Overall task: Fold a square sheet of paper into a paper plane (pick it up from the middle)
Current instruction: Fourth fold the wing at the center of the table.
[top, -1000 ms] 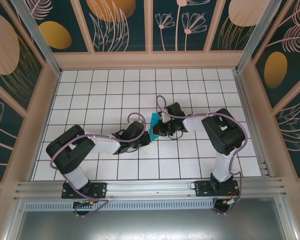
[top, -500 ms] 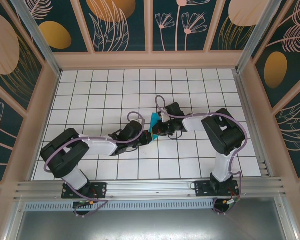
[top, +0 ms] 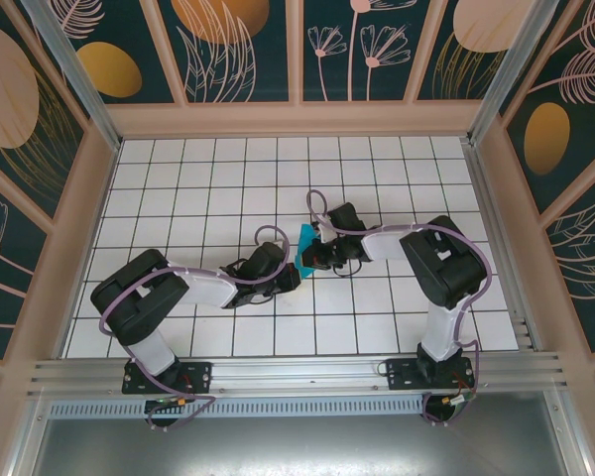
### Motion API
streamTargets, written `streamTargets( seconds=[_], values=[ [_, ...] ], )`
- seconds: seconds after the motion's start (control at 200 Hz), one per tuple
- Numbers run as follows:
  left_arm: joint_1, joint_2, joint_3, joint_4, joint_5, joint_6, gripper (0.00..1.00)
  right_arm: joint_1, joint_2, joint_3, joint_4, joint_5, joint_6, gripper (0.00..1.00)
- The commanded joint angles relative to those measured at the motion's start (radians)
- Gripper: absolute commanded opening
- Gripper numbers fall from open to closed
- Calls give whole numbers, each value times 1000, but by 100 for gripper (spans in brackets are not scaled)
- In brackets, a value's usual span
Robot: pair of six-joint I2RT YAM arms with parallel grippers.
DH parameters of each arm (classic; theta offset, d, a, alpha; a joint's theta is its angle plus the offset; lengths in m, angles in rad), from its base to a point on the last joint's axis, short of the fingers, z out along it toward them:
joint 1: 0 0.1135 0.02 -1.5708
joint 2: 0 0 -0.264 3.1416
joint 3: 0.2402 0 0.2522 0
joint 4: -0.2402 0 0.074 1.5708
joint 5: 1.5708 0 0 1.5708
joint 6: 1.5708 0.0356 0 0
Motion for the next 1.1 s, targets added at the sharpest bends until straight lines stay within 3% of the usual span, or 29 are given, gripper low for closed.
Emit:
streamTargets(
  seconds=[0.0,0.46,0.605,0.781,0.956,1.096],
  values=[
    [-3,10,-8,-60,-3,2,0,21,-49,-10,-1,12,-29,0],
    [-3,1,-24,-63,1,0,0,14,13,15,-56,46,-60,0],
    [-3,-4,-50,-68,15,-13,0,-33,64,80,-101,95,-93,0],
    [-3,-18,-93,-64,17,-33,0,-157,115,124,-89,134,-123,0],
    [-2,-22,-89,-58,22,-28,0,-247,128,156,-53,126,-112,0],
    [-3,-21,-69,-68,25,-15,0,-253,89,168,-22,81,-106,0]
  ],
)
